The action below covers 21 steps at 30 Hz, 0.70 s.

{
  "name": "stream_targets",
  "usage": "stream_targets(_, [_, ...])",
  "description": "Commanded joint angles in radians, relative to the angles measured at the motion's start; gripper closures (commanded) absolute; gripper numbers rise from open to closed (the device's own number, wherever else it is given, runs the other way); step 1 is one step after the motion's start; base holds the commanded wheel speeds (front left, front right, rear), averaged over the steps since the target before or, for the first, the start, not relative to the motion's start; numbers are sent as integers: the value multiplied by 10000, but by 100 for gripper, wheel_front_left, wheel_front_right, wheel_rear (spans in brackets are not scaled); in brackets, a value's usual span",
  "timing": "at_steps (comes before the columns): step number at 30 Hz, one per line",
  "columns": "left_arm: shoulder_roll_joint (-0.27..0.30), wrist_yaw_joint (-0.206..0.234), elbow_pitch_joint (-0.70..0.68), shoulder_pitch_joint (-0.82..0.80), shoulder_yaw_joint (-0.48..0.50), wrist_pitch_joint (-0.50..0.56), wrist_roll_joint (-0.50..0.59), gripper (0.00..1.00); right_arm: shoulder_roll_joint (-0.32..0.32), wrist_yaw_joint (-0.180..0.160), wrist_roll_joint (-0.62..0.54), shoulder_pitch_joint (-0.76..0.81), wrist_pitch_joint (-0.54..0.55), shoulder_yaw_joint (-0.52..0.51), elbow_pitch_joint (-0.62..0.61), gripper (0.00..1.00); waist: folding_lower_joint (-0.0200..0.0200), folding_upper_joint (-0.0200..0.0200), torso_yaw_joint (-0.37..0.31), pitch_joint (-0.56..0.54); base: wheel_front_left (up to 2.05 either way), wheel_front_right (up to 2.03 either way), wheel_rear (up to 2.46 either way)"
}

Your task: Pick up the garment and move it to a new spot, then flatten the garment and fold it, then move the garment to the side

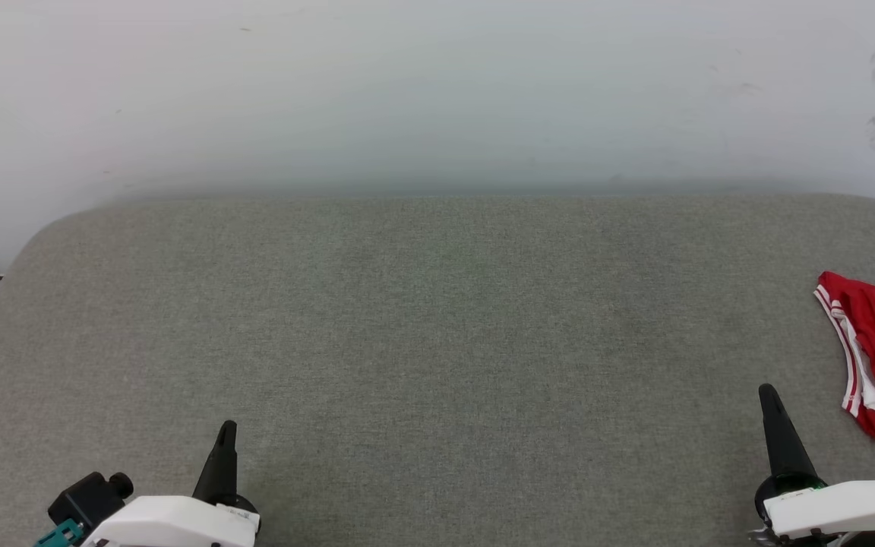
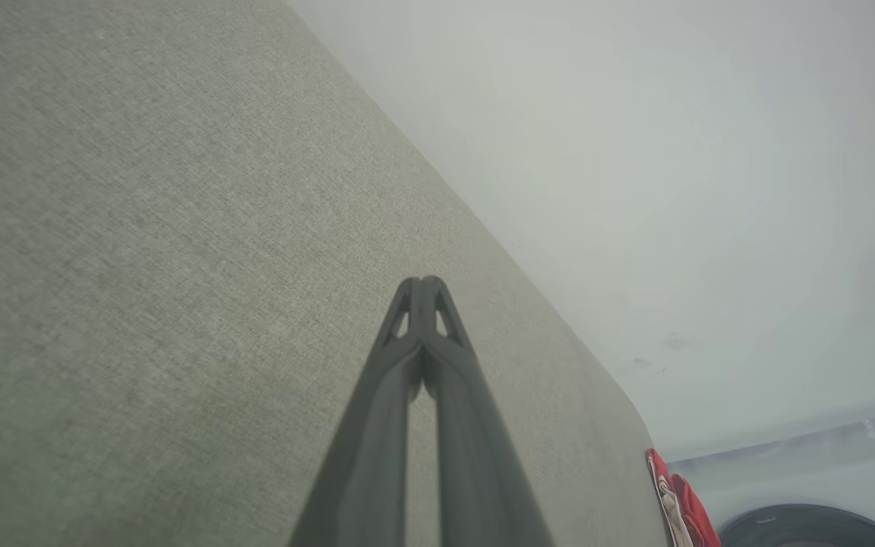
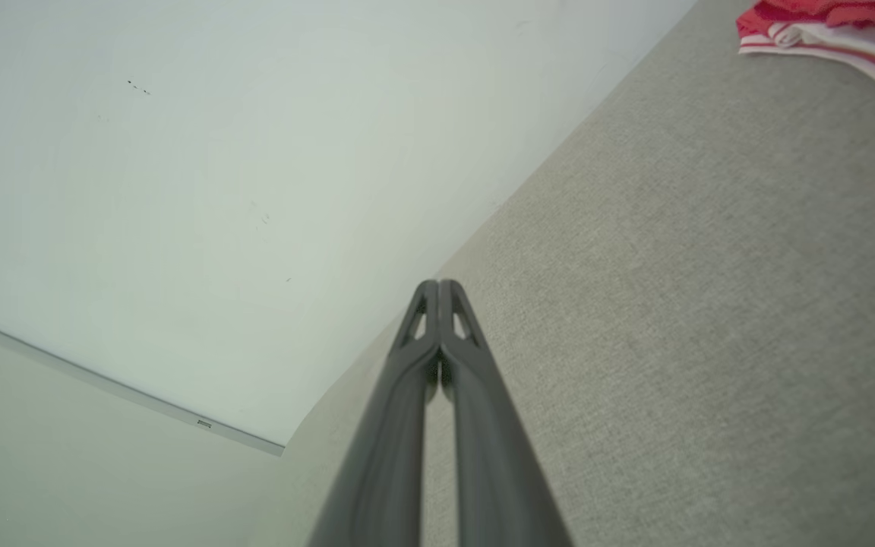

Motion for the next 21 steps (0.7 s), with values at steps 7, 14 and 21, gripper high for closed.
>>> stream_targets(7, [-12, -213, 13, -428, 176, 257, -1078, 100, -83, -2, 1067, -394, 237, -30, 52, 100, 0, 0, -7, 30, 0, 0, 0])
stream_targets(14, [-52, -333, 95, -560, 289, 449, -1867, 100, -80, -3, 1820, -534, 413, -48, 154, 100, 0, 0, -14, 57, 0, 0, 0])
stream_targets(21, [-84, -429, 156, -686, 374, 612, -2499, 100, -77, -2, 2432, -620, 558, -64, 240, 100, 0, 0, -19, 80, 0, 0, 0])
